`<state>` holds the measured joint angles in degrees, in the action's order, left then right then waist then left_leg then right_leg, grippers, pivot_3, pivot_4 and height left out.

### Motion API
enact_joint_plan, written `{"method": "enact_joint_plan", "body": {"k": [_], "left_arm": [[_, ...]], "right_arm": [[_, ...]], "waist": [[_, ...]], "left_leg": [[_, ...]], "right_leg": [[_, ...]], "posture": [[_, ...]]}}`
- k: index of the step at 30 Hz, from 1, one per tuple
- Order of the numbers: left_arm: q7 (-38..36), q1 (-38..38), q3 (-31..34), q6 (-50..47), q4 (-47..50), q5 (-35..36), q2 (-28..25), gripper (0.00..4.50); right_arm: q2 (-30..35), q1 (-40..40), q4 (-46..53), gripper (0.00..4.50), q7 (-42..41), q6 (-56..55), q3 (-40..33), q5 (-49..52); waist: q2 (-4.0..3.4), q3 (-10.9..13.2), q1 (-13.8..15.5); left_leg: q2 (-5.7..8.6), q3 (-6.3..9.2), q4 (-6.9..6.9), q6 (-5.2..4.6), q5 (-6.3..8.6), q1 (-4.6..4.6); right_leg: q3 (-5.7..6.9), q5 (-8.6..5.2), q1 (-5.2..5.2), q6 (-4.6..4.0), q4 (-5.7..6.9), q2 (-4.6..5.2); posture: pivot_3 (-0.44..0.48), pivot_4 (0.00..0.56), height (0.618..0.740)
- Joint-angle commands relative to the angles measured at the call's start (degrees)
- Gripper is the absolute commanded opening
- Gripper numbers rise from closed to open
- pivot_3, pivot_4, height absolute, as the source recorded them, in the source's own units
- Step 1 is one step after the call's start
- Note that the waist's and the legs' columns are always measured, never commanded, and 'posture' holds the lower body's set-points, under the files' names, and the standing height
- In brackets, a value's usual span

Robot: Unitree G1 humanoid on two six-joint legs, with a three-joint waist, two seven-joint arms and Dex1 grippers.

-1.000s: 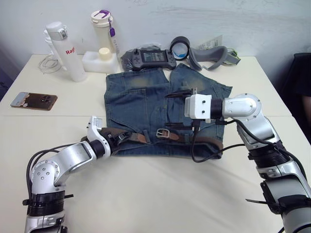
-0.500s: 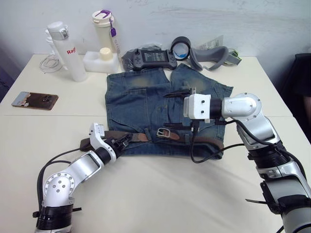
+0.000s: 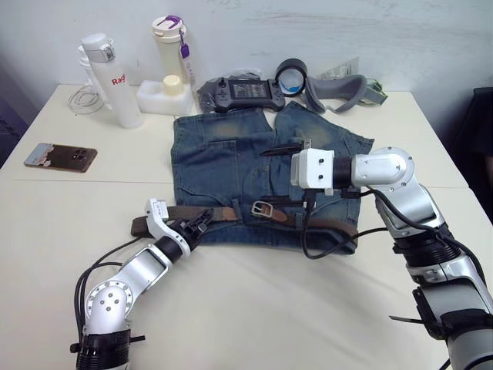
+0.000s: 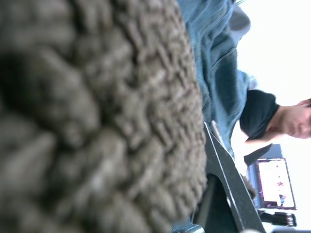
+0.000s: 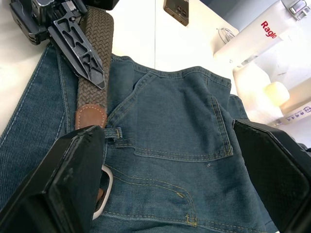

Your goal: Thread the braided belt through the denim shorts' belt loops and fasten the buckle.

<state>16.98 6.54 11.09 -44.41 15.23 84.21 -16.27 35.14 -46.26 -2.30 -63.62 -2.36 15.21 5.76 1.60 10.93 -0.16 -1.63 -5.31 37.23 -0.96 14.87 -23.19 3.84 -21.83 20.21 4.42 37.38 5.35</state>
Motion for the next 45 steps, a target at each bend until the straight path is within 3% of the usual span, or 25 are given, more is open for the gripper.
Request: {"method": "enact_joint_plan", "body": {"k": [1,9,21,27,34,39,45], "left_arm": [[-2.8,1.1,3.5,0.3,0.6,1.0,-2.1,0.00],[-5.9,2.0,3.5,-2.1,-0.5,2.8,-2.5,0.00],[-6.2,1.8,0.9,-4.0,-5.1,-3.4,0.4,0.00],[-3.2,1.6,1.0,-5.5,-6.4,-3.3,2.8,0.00],[4.0,-2.2,4.0,-9.5,-4.9,1.7,-0.8,0.00],[10.5,1.0,3.4,-9.9,-2.3,8.9,-2.9,0.00],[13.8,3.3,1.3,-7.8,-2.6,7.3,-1.5,0.00]], "right_arm": [[0.6,-1.6,1.6,4.46,-0.2,0.4,-2.0,0.4],[0.8,-1.5,2.1,4.46,-0.7,1.2,-2.0,0.4],[1.1,-1.1,2.8,4.46,-0.8,1.7,-1.9,0.0],[1.4,-1.0,3.1,4.46,-0.9,2.0,-1.9,-0.3],[1.9,-0.6,3.9,4.46,-1.1,3.0,-2.1,0.0],[2.1,-0.6,4.7,4.46,-2.4,4.6,-1.9,1.1],[2.0,-0.8,5.9,4.46,-2.9,6.4,-1.8,1.3]], "waist": [[0.00,0.0,-0.1],[0.00,0.0,-0.1],[-0.01,0.0,0.1],[-0.02,0.0,0.4],[-0.03,0.0,-0.1],[-0.08,0.0,-0.4],[-0.07,0.0,-0.1]], "left_leg": [[0.00,0.00,0.00,0.00,0.00,0.00],[0.00,0.00,-0.07,-0.01,0.01,0.00],[0.00,0.01,-0.06,-0.01,0.01,0.00],[0.04,0.05,-0.04,-0.02,0.01,0.05],[0.03,0.05,-0.13,-0.02,0.01,0.09],[0.00,0.04,-0.19,-0.02,0.01,0.13],[0.01,0.05,-0.17,-0.02,0.01,0.08]], "right_leg": [[0.00,0.00,0.00,0.00,0.00,0.00],[0.02,0.00,0.01,0.00,-0.06,0.00],[0.02,0.00,0.00,0.00,-0.04,0.01],[0.10,0.00,-0.10,0.01,-0.03,0.07],[0.09,0.00,-0.11,0.01,-0.07,0.07],[0.07,0.00,-0.10,0.01,-0.10,0.04],[0.07,0.00,-0.11,0.01,-0.18,0.05]], "posture": [[0.000,0.150,0.731],[0.000,0.150,0.731],[0.000,0.150,0.731],[0.000,0.150,0.731],[0.000,0.150,0.731],[0.000,0.150,0.731],[0.000,0.150,0.731]]}}
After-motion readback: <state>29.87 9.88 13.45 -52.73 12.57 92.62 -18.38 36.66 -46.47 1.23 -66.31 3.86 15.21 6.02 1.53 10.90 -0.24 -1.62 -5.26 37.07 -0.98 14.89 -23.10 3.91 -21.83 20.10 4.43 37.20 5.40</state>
